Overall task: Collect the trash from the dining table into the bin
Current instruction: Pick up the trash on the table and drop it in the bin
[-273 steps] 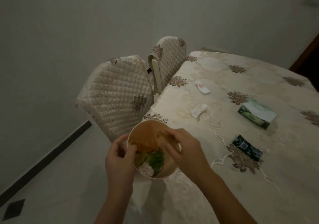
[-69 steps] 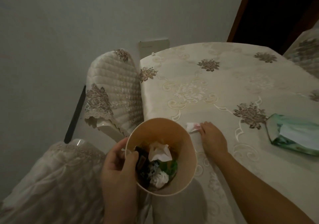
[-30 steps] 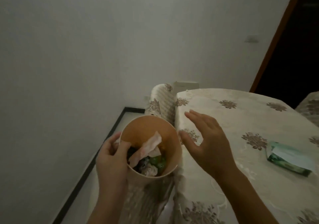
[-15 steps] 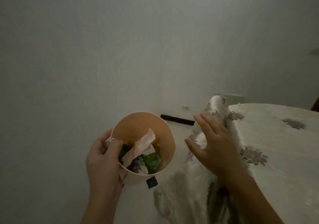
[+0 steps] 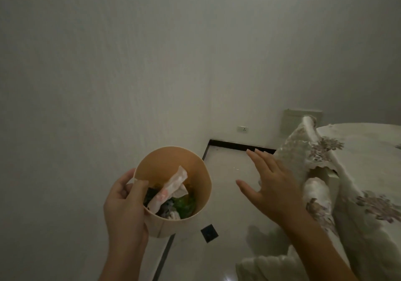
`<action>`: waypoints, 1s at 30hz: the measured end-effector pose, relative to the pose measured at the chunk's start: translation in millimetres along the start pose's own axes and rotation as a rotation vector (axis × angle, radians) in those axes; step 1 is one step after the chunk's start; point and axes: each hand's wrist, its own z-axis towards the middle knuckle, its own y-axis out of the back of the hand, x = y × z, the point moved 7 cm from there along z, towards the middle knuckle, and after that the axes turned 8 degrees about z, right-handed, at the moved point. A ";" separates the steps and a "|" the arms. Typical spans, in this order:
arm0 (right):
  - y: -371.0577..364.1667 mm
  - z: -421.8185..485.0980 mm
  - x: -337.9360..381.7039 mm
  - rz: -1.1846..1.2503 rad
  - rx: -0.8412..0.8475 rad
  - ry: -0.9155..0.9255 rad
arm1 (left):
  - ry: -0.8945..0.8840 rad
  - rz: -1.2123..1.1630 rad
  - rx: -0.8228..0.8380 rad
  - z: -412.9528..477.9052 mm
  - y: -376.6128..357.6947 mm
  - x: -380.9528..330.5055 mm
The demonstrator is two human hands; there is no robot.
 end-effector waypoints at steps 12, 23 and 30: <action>-65.8 197.3 -117.6 -0.066 -0.099 -0.136 | -0.015 -0.015 0.212 183.2 -222.1 4.8; -75.5 293.3 -285.8 -0.169 -0.213 -0.440 | 0.089 0.000 0.544 267.7 -478.1 56.8; -92.7 358.6 -397.0 -0.271 -0.315 -0.650 | 0.157 0.046 0.810 314.0 -665.4 93.9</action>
